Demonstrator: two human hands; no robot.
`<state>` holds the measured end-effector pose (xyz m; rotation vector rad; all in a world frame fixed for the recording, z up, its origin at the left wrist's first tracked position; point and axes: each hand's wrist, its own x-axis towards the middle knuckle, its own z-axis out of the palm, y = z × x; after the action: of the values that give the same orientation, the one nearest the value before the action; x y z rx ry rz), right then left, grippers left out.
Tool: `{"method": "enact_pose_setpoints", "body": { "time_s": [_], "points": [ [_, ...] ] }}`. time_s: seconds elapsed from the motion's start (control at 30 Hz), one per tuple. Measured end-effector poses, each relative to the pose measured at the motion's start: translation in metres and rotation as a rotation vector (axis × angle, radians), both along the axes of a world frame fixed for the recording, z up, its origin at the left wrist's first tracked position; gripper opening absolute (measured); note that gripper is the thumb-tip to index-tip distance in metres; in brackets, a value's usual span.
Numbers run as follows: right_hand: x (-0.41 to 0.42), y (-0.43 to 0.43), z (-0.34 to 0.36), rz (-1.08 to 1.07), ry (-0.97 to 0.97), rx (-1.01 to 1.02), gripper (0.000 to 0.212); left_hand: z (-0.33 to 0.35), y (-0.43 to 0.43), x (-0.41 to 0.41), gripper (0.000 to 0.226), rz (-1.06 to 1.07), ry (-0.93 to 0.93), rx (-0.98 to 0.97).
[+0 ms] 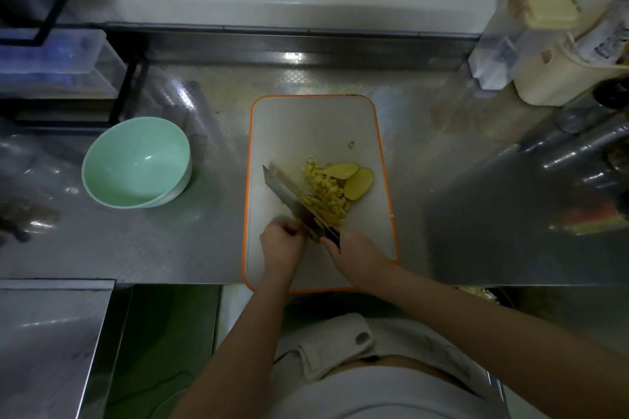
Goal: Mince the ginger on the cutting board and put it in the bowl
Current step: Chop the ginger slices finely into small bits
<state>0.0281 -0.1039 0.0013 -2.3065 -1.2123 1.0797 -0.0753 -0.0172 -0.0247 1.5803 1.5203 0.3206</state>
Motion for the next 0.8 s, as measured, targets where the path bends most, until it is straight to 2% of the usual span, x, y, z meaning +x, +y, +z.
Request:
{"method": "enact_pose_setpoints", "body": {
  "time_s": [0.33, 0.47, 0.63, 0.8],
  "points": [
    [-0.005, -0.002, -0.007, 0.001, -0.061, 0.015, 0.035, 0.005, -0.001, 0.003, 0.016, -0.028, 0.011, 0.014],
    [-0.009, -0.004, -0.010, 0.008, -0.066, 0.004, 0.035, 0.005, -0.005, 0.003, 0.011, -0.013, 0.003, 0.029],
    [0.003, -0.001, -0.010, 0.061, -0.016, -0.031, 0.035, -0.006, -0.011, -0.002, 0.009, 0.001, -0.040, 0.095],
    [0.010, -0.002, 0.001, 0.024, 0.099, 0.035, 0.033, -0.007, -0.010, 0.002, 0.003, -0.021, -0.026, 0.117]
  ]
}}
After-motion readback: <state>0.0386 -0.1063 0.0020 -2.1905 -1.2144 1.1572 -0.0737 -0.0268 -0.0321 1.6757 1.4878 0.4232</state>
